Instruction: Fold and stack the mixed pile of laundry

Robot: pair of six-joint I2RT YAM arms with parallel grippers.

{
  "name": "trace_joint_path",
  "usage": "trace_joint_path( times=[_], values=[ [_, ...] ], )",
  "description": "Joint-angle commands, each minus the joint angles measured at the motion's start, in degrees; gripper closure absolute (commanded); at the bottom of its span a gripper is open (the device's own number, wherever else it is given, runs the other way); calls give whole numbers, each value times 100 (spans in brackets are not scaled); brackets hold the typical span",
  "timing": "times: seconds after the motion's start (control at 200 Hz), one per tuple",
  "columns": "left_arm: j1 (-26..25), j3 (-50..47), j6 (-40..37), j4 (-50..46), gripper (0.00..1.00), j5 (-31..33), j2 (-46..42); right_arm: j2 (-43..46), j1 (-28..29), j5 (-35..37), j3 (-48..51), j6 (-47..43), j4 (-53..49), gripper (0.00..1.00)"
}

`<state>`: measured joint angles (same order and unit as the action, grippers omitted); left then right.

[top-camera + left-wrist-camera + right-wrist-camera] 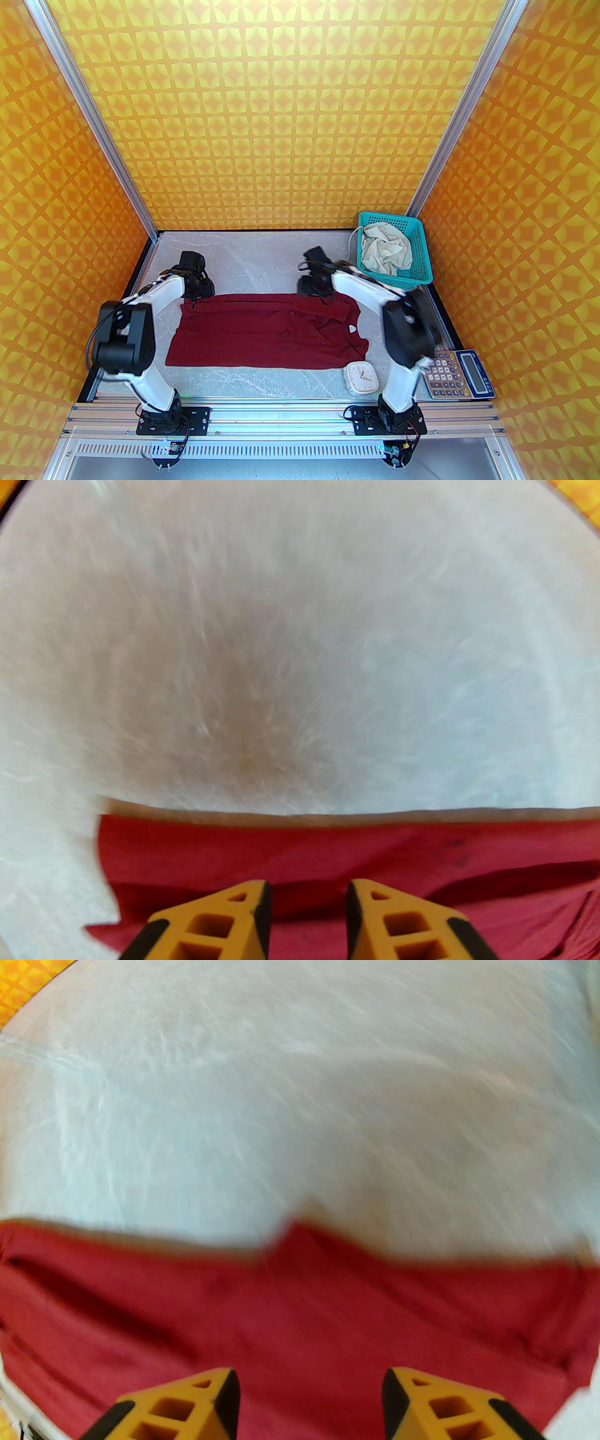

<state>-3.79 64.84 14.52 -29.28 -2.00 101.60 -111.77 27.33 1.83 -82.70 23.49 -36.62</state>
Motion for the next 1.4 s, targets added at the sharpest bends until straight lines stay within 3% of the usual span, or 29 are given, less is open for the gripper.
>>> trace_joint_path(
  times=[0.0,0.26,0.705,1.03,1.395],
  values=[
    [26,-39,-71,70,69,-132,-22,-547,24,491,-599,-11,-416,45],
    [69,-239,-125,106,69,-130,0,-1325,31,794,-1240,-72,-698,54],
    [92,-267,-112,80,69,-126,-48,-893,27,680,-1122,13,-817,96],
    [124,-289,-117,-31,68,-126,-232,-21,95,585,-331,181,-612,100],
    [251,-512,47,-249,67,-128,-998,1464,534,321,1376,578,-39,100]
  ],
)
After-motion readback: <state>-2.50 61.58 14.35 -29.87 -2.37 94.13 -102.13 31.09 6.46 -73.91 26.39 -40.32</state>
